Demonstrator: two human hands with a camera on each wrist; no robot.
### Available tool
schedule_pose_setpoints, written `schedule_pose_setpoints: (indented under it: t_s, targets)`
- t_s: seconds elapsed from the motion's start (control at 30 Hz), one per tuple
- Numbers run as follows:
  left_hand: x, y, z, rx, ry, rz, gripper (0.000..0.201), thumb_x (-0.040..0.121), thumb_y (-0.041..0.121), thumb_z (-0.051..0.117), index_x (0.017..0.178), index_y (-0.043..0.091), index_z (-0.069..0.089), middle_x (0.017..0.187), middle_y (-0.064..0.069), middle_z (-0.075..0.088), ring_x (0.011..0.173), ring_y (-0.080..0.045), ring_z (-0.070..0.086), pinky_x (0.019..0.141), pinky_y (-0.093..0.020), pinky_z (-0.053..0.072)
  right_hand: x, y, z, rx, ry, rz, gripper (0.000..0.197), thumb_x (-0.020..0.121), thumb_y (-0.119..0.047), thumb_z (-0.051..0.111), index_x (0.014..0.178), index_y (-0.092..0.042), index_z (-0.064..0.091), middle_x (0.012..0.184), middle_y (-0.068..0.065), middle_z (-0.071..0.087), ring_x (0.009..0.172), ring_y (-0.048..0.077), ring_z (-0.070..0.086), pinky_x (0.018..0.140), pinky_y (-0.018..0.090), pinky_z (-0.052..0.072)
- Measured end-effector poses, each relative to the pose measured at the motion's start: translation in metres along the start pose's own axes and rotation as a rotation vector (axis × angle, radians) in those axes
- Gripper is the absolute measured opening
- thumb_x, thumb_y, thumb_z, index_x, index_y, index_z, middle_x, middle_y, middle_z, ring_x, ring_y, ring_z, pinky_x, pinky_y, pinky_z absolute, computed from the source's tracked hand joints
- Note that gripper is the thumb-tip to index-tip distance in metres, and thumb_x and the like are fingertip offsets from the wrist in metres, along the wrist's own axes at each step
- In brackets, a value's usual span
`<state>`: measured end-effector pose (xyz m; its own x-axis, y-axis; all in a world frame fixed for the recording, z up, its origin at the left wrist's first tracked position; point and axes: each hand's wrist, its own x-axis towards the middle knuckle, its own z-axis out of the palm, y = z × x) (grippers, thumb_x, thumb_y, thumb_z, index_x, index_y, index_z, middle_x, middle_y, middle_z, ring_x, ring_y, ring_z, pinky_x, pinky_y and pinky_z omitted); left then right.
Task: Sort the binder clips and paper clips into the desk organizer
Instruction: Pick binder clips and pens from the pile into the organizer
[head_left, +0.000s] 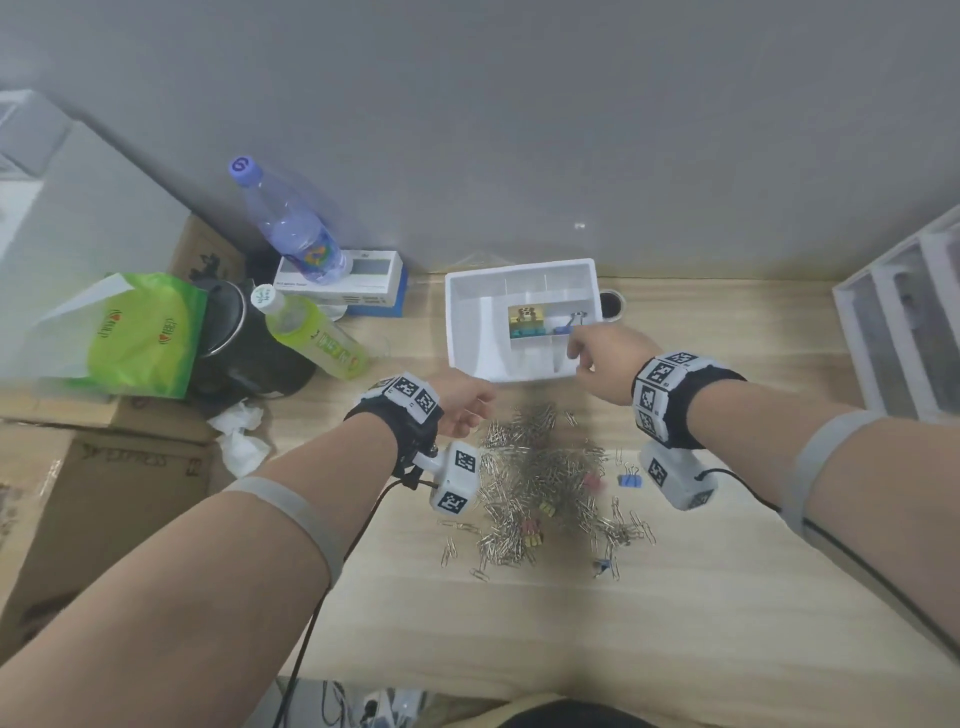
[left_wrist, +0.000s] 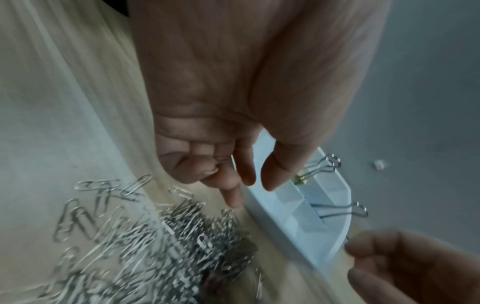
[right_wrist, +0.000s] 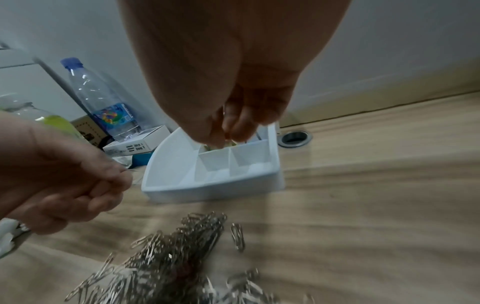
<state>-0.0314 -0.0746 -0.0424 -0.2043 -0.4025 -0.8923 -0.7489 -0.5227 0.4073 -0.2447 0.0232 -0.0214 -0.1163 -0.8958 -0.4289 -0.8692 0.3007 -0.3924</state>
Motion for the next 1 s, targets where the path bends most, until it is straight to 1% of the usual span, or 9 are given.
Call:
schedule_pose_setpoints:
  t_s: [0.17,0.23,0.33,0.43,0.6,0.67,0.8,0.93,1.0]
  targets:
    - [-0.005,-0.026,0.024,0.298,-0.104,-0.01,0.014,0.09,0.018,0.063,0.09,0.004,0.064,0.076,-0.008,0.063,0.049,-0.011,0.041,0.044,-0.021,0.033,-0.039,0.017,0.035,-0.054,-0.213,0.102,0.018,0.087,-0.019,0.059,0.103,-0.014,0.065,0.104,0.002,0.065,0.087,0.02,0.058,0.075,0.027,0.046]
    - [-0.005,-0.04,0.028,0.438,-0.147,0.024,0.021,0.083,0.024,0.068,0.088,0.004,0.067,0.079,-0.009,0.062,0.051,-0.014,0.043,0.046,-0.024,0.035,-0.049,0.021,0.051,-0.048,-0.245,0.115,0.02,0.085,-0.02,0.062,0.102,-0.012,0.067,0.104,0.005,0.068,0.089,0.022,0.061,0.076,0.029,0.05]
    - [-0.012,-0.061,0.035,0.561,-0.208,0.093,0.017,0.079,0.024,0.071,0.084,0.008,0.069,0.064,-0.002,0.06,0.046,-0.011,0.044,0.045,-0.021,0.035,-0.058,0.024,0.072,-0.012,-0.242,0.119,0.028,0.082,-0.03,0.068,0.101,-0.01,0.067,0.101,0.009,0.069,0.09,0.025,0.064,0.077,0.032,0.053]
    - [-0.017,-0.08,0.049,0.548,-0.16,0.191,0.01,0.078,0.019,0.077,0.085,0.016,0.071,0.059,0.003,0.065,0.046,-0.009,0.052,0.044,-0.019,0.042,-0.063,0.019,0.09,0.02,-0.212,0.097,0.034,0.084,-0.038,0.067,0.101,-0.009,0.068,0.097,0.011,0.07,0.088,0.026,0.067,0.076,0.034,0.056]
    - [-0.016,-0.102,0.067,0.61,-0.076,0.337,0.023,0.07,0.031,0.085,0.085,0.021,0.07,0.068,-0.001,0.073,0.055,-0.009,0.067,0.053,-0.023,0.054,-0.068,0.012,0.107,0.045,-0.153,0.098,0.014,0.088,-0.026,0.066,0.085,-0.013,0.071,0.09,0.003,0.071,0.082,0.019,0.066,0.076,0.035,0.057]
    - [-0.016,-0.106,0.071,0.622,-0.035,0.353,0.022,0.072,0.031,0.084,0.085,0.02,0.07,0.072,0.002,0.072,0.059,-0.008,0.068,0.055,-0.021,0.055,-0.069,0.012,0.107,0.081,-0.144,0.113,0.013,0.088,-0.024,0.066,0.085,-0.014,0.072,0.09,0.0,0.071,0.084,0.018,0.066,0.078,0.035,0.056]
    - [-0.016,-0.106,0.075,0.605,-0.007,0.355,0.017,0.072,0.031,0.084,0.078,0.019,0.074,0.074,0.004,0.073,0.07,-0.016,0.071,0.068,-0.035,0.062,-0.071,0.01,0.1,0.245,-0.126,0.122,0.008,0.089,-0.024,0.067,0.086,-0.018,0.068,0.082,-0.008,0.064,0.081,0.012,0.061,0.072,0.026,0.049]
    - [-0.019,-0.102,0.075,0.585,-0.029,0.354,0.031,0.066,0.044,0.083,0.081,0.018,0.077,0.074,0.003,0.075,0.065,-0.015,0.068,0.066,-0.033,0.062,-0.07,0.01,0.089,0.266,-0.11,0.105,0.011,0.086,-0.03,0.069,0.079,-0.023,0.066,0.083,-0.007,0.066,0.08,0.01,0.061,0.071,0.026,0.048]
    - [-0.017,-0.1,0.076,0.614,-0.029,0.357,0.026,0.067,0.045,0.083,0.078,0.021,0.077,0.074,0.005,0.074,0.066,-0.015,0.069,0.066,-0.033,0.062,-0.068,0.01,0.084,0.259,-0.123,0.109,0.013,0.085,-0.03,0.07,0.074,-0.023,0.067,0.079,-0.009,0.066,0.076,0.008,0.061,0.066,0.025,0.047]
